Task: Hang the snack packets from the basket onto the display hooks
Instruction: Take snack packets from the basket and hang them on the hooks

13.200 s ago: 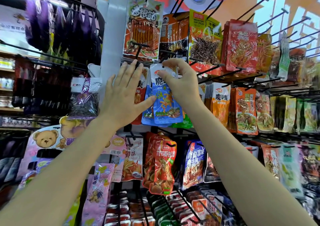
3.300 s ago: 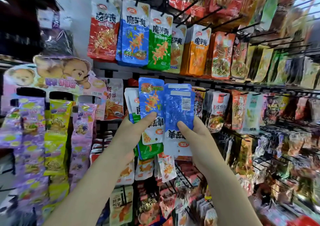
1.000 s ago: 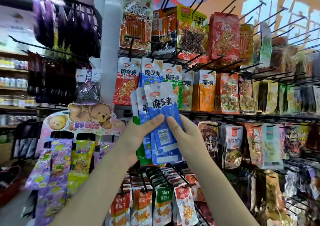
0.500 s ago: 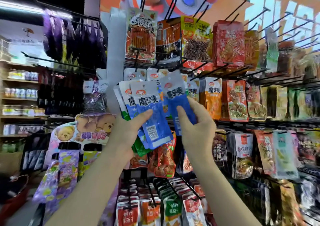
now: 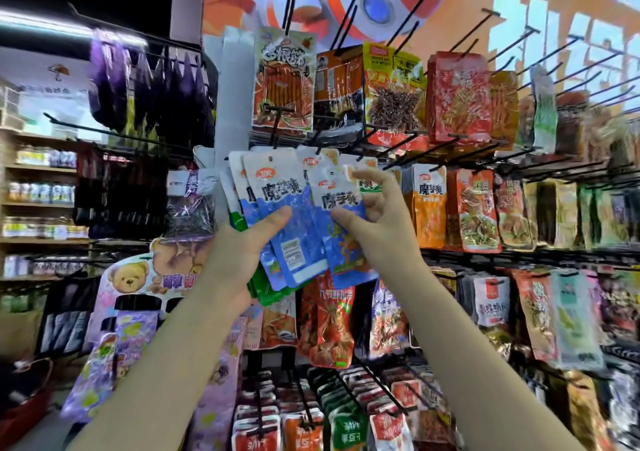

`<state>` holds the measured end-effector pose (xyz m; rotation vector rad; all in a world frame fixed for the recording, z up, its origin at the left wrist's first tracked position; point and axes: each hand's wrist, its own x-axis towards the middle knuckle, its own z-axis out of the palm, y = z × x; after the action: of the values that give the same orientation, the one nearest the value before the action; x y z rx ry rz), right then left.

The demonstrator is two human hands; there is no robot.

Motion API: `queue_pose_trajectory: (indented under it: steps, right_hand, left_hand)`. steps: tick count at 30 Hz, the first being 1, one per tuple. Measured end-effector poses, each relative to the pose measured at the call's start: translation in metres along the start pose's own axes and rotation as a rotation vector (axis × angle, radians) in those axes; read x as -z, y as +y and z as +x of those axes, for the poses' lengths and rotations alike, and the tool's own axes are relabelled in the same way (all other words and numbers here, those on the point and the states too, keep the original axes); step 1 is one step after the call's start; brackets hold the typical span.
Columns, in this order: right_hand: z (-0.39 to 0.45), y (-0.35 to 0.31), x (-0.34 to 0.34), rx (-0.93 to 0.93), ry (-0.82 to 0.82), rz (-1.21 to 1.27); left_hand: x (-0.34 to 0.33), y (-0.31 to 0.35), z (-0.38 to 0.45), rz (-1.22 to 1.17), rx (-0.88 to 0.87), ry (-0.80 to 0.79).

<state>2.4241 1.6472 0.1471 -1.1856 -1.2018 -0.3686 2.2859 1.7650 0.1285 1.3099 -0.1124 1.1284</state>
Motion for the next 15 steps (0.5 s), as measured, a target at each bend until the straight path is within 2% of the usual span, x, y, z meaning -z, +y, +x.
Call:
queue_pose_trajectory:
  steps: [6,15]
  right_hand:
    - [0.045,-0.008,-0.005,0.102,0.018,-0.132]
    - [0.077,0.000,-0.024,0.077,0.014,-0.222]
  left_hand:
    - [0.004,0.007,0.009,-0.006,0.028,0.033]
    - [0.011,0.005,0.016,0.051,0.077,0.022]
